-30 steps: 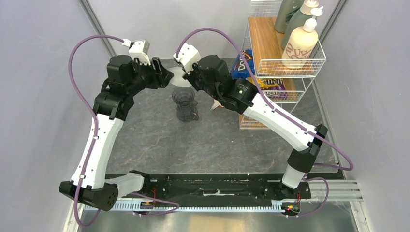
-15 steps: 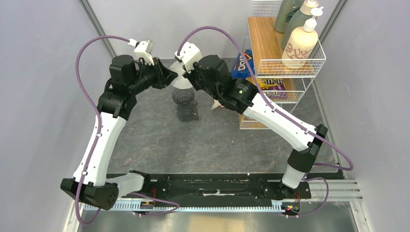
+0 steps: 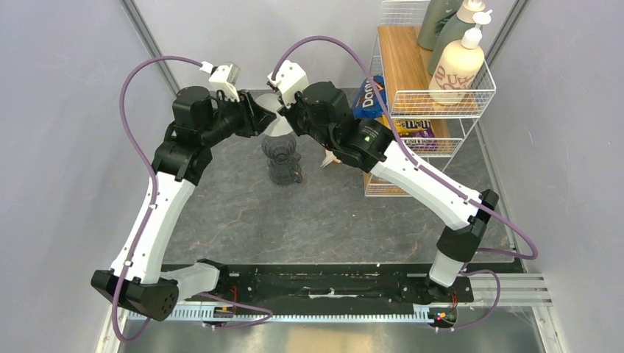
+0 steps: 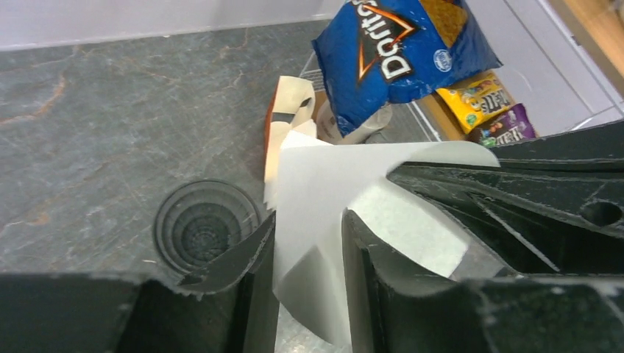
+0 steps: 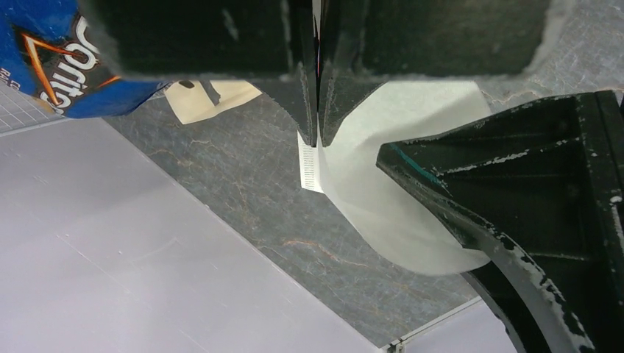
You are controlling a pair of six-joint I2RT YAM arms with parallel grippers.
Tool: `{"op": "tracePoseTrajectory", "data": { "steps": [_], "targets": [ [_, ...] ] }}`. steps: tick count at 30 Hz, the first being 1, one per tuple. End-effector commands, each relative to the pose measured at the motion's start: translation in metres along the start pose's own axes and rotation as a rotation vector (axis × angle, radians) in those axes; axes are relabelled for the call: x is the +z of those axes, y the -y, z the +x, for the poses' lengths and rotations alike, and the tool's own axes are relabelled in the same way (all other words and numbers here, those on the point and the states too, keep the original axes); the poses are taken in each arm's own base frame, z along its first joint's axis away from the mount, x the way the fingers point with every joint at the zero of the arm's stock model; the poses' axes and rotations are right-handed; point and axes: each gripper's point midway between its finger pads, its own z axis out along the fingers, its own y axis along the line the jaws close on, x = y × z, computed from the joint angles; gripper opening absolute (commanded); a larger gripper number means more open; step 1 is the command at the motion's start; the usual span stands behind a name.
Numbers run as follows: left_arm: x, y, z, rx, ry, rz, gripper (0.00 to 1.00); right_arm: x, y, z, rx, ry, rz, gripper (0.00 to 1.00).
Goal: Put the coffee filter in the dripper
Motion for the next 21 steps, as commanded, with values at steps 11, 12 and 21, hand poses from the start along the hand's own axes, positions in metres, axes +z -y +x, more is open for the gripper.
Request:
{"op": "tracePoseTrajectory", "data": {
  "steps": [11,12,21],
  "targets": [
    [-0.007,-0.011,-0.019,0.058,0.071,-0.085,0.47,-0.003,-0.004,-0.016,0.035,0.045,-0.022,0.00],
    [-0.006,-0.009,-0.018,0.060,0.070,-0.071,0.41,-0.003,-0.004,-0.017,0.037,0.046,-0.023,0.00],
    [-0.008,-0.011,-0.015,0.031,0.083,-0.089,0.02,0.004,-0.002,-0.019,0.069,0.050,0.008,0.02]
  ]
}}
